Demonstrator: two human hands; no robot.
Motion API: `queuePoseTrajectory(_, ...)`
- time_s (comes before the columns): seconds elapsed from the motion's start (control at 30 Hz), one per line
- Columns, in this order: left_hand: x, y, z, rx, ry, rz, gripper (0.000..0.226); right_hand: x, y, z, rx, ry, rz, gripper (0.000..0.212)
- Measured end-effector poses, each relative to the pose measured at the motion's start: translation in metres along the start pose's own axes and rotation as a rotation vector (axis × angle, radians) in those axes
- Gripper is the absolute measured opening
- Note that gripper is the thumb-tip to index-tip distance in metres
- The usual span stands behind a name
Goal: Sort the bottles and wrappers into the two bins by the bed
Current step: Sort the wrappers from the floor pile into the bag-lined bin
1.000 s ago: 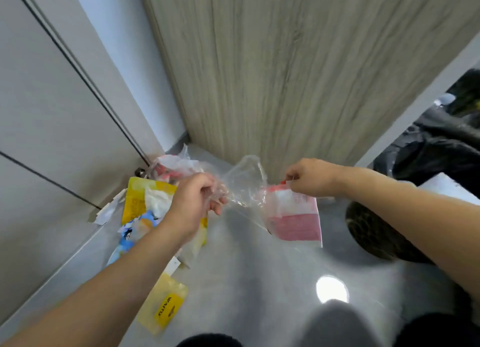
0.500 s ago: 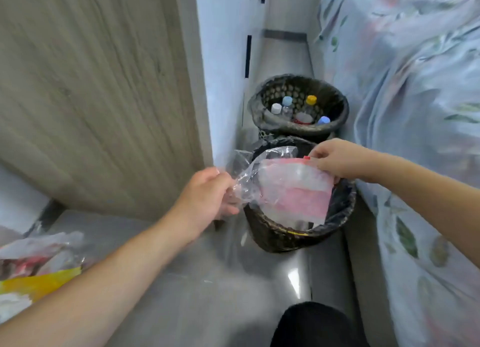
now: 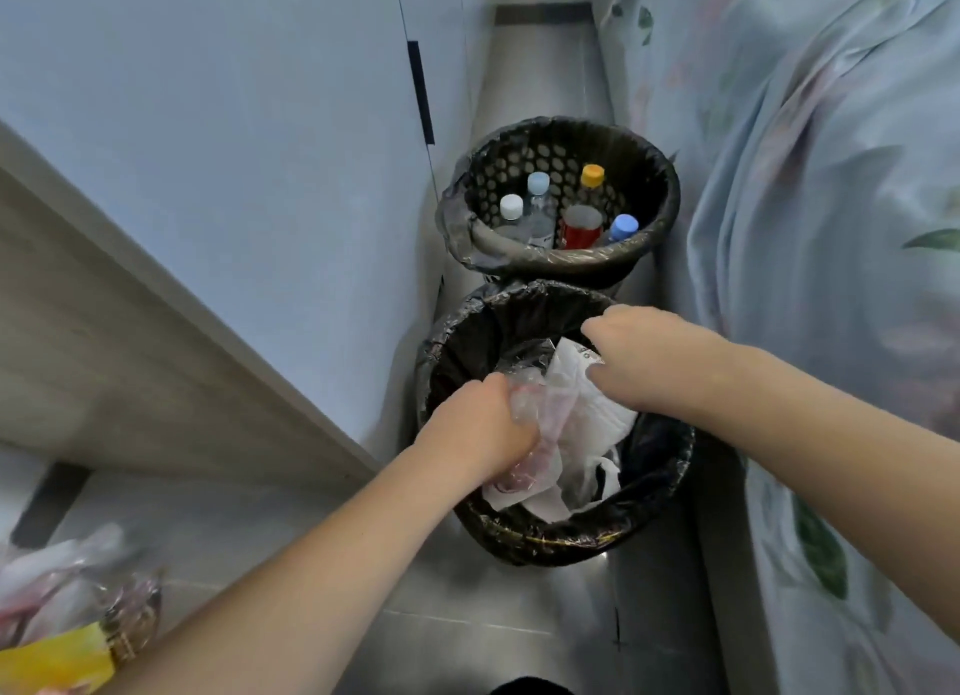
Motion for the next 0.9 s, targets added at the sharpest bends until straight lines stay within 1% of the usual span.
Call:
queuePoseTrajectory(0.07, -0.004, -0.007, -0.001, -0.016, -0.008, 0.070, 0.044, 0.003, -0.011, 0.008, 0.009, 0.034, 0.046, 0.005)
queuePoseTrajectory(0.1, -0.004, -0.007, -0.004, -0.025, -0.021, 0.090, 0.044, 0.004, -0.016, 0.012, 0.007, 0.050, 0.062, 0.004)
queuePoseTrajectory(0.17, -0.003, -0.005, -0.010, -0.067, -0.072, 0.091, 0.035, 0.006, -0.023, 0.021, -0.006, 0.089, 0.066, 0.006)
queuePoseTrajectory(0.23, 0.000, 0.003, -0.013, -0.120, -0.131, 0.031, 0.024, 0.008, -0.030, 0.031, -0.011, 0.131, 0.057, 0.011)
queuePoseTrajectory(0.33, 0.013, 0.017, -0.009, -0.166, -0.194, -0.089, 0.017, 0.012, -0.037, 0.038, -0.001, 0.141, 0.055, 0.022)
queuePoseTrajectory(0.5, 0.072, 0.035, 0.005, -0.125, -0.331, -0.159, 0.019, 0.029, -0.037, 0.067, 0.039, 0.219, -0.031, 0.025)
queuePoseTrajectory(0.57, 0.108, 0.048, 0.028, -0.066, -0.337, -0.241, 0.019, 0.043, -0.034, 0.089, 0.039, 0.221, -0.052, 0.028)
queuePoseTrajectory(0.63, 0.142, 0.061, 0.059, -0.006, -0.323, -0.316, 0.022, 0.059, -0.027, 0.113, -0.004, 0.237, -0.117, 0.032)
queuePoseTrajectory(0.73, 0.184, 0.064, 0.115, -0.029, -0.286, -0.284, 0.032, 0.088, -0.022, 0.166, -0.061, 0.290, -0.179, 0.040)
queuePoseTrajectory(0.8, 0.206, 0.068, 0.162, -0.017, -0.206, -0.276, 0.036, 0.101, -0.025, 0.214, -0.080, 0.376, -0.173, 0.046)
queuePoseTrajectory(0.9, 0.238, 0.072, 0.240, 0.074, -0.007, -0.354, 0.034, 0.108, -0.035, 0.293, -0.137, 0.491, -0.127, 0.051)
Point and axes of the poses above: each hand's wrist, its own x-axis away from the middle knuckle, its own y-axis out of the back of the hand, z = x × y, the point moved 9 cm from there along -x, towards the middle knuckle, and after that the axes turned 5 degrees about -y, right-handed, at the moved point
